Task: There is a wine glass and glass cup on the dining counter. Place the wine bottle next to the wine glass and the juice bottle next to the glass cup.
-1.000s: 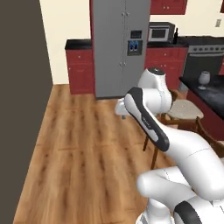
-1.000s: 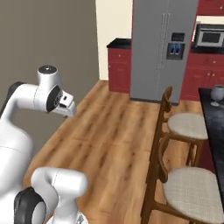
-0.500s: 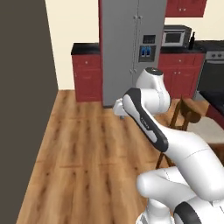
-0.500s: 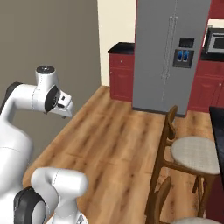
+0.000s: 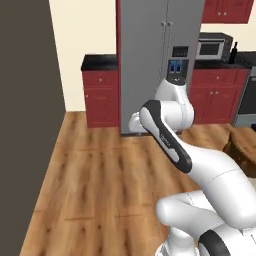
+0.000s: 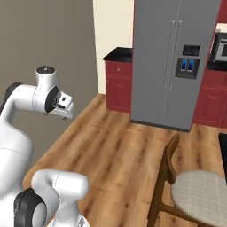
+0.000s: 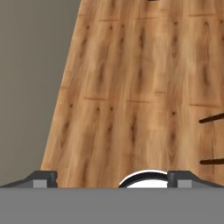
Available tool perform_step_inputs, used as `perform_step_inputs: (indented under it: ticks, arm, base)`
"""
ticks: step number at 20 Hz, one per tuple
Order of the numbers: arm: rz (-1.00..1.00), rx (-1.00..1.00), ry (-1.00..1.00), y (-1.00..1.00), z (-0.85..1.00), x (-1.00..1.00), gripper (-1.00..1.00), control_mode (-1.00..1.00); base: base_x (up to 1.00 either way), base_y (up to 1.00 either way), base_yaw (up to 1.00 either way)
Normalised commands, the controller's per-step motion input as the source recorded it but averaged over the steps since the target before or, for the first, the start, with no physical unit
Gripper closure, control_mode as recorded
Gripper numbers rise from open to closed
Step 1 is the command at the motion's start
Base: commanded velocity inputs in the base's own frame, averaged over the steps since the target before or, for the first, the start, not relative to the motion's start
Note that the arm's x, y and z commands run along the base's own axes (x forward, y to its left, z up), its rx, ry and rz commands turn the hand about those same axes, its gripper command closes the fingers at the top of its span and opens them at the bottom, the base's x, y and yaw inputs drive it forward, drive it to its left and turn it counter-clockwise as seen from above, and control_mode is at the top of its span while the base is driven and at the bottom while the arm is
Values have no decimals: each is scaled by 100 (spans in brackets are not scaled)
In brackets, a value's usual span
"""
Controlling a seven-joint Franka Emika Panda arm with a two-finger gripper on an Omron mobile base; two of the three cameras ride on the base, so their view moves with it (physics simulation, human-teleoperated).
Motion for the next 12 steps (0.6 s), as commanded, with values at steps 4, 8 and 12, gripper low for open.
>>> perform_step_inputs:
  ticks: [4,8,12]
  arm:
    - [0,0,0,0,0,0,-100,100]
    - [0,0,0,0,0,0,-100,100]
    - [0,0,0,0,0,0,-100,100]
  base:
    - [94,0,0]
    - [90,-1,0]
    - [84,-5,0]
